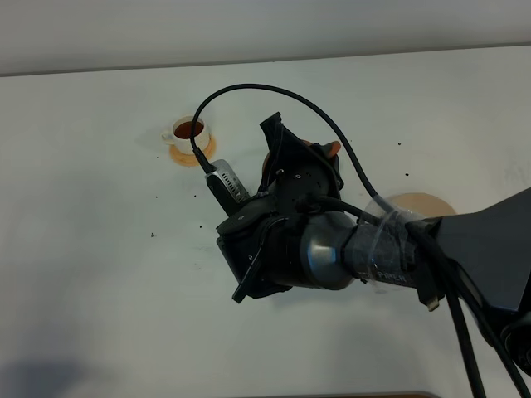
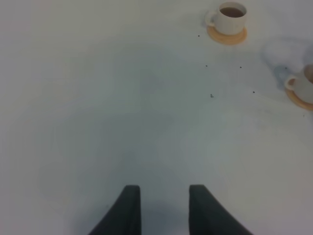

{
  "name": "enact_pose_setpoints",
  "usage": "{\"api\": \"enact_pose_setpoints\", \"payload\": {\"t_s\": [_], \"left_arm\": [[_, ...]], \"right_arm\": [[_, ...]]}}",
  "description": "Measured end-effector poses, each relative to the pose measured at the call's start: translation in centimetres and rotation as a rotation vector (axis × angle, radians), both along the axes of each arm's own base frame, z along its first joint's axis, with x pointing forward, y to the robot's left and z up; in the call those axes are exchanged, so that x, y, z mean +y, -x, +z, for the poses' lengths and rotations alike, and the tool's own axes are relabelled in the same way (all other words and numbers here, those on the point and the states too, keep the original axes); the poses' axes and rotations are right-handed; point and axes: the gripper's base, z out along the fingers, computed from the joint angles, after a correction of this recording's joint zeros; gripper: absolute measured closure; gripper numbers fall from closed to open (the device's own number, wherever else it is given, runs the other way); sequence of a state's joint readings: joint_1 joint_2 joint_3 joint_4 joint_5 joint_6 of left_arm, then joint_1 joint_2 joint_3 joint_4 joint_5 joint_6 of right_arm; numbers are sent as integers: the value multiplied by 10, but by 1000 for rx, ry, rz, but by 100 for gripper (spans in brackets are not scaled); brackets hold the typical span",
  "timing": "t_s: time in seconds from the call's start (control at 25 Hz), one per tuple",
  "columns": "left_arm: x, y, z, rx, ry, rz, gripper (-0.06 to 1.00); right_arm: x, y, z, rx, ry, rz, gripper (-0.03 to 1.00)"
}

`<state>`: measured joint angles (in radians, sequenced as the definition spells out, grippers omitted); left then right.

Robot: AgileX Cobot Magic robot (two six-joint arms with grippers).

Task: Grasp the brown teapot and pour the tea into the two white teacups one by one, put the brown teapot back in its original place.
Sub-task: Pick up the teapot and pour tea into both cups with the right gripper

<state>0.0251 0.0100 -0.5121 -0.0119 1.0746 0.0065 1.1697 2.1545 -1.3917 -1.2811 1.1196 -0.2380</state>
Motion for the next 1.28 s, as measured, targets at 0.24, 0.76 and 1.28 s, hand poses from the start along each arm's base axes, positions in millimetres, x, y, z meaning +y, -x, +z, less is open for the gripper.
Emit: {"api": "enact_pose_setpoints", "payload": {"t_s": [0.24, 0.76, 1.28], "left_arm": [[0, 0, 0, 0, 0, 0, 70], [0, 0, 0, 0, -1, 0, 70], [0, 0, 0, 0, -1, 0, 70]], "right_arm": [[0, -1, 2, -17, 26, 14, 87], [1, -3, 6, -64, 78, 47, 87], [0, -5, 10, -96, 137, 71, 87]]}}
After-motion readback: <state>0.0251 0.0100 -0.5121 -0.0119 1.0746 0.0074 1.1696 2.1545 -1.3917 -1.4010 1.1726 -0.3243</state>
